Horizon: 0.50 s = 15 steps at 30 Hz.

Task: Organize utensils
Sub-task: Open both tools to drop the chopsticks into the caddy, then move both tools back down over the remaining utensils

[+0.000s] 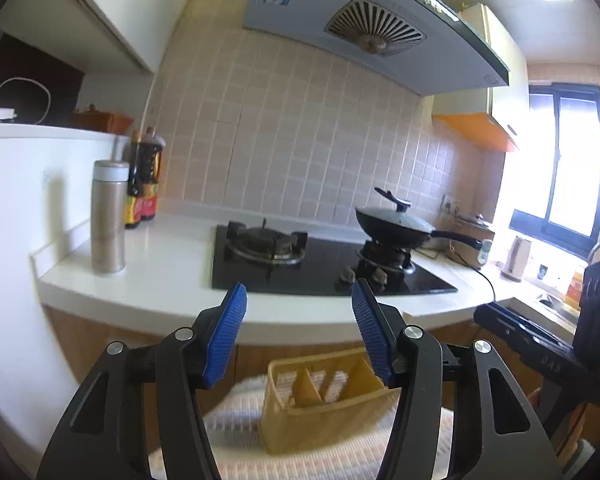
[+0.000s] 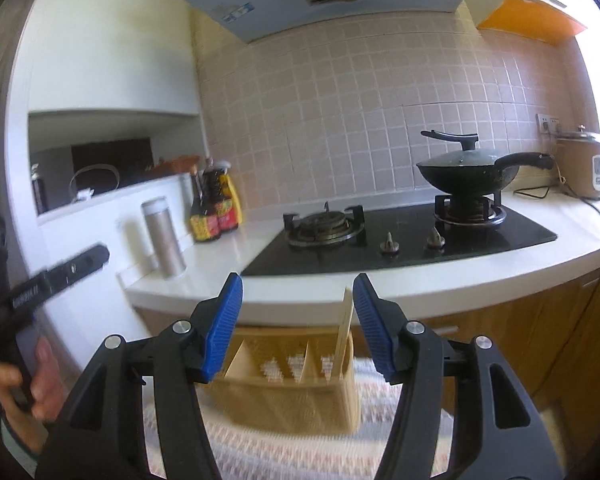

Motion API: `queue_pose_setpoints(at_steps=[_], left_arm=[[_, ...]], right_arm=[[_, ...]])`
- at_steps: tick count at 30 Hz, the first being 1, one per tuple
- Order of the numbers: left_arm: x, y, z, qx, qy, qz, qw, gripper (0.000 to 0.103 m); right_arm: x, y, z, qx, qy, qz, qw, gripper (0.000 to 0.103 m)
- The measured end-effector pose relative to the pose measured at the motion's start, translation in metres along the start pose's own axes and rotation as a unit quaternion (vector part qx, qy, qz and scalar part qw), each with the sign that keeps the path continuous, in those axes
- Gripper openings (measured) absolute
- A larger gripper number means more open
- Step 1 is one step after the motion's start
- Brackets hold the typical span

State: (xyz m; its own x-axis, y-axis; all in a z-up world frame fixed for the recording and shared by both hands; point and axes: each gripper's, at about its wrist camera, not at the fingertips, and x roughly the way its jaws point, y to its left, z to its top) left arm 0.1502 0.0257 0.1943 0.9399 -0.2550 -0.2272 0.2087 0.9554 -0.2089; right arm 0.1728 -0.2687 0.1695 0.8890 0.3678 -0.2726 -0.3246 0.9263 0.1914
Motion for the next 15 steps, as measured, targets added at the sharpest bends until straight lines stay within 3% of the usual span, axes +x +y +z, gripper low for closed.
queue_pose_setpoints(at_steps=[3,8,12,15], left_arm=[[-0.025,-0.002,0.009,-0.008,0.028,-0.005,0.9996,0.054],[-0.049,-0.006,0.003,-0.005,0.105,-0.019,0.9943,0.054],[-0.062,-0.002,-0.018,-0.014,0.170,-0.031,0.9849,0.054],[-0.072,0.006,-0.041,-0.030,0.218,-0.043,0.9746,0.054]], right_arm=[[-0.026,0.012,0.001,-0.005,0.038,0.013,0.999,0.065],[-0.057,0.032,-0.010,-0.020,0.122,-0.012,0.992,0.065],[-0.071,0.038,-0.034,-0.012,0.218,-0.026,0.976,0.065],[-0.082,0.037,-0.057,0.006,0.273,-0.008,0.962,0.065]])
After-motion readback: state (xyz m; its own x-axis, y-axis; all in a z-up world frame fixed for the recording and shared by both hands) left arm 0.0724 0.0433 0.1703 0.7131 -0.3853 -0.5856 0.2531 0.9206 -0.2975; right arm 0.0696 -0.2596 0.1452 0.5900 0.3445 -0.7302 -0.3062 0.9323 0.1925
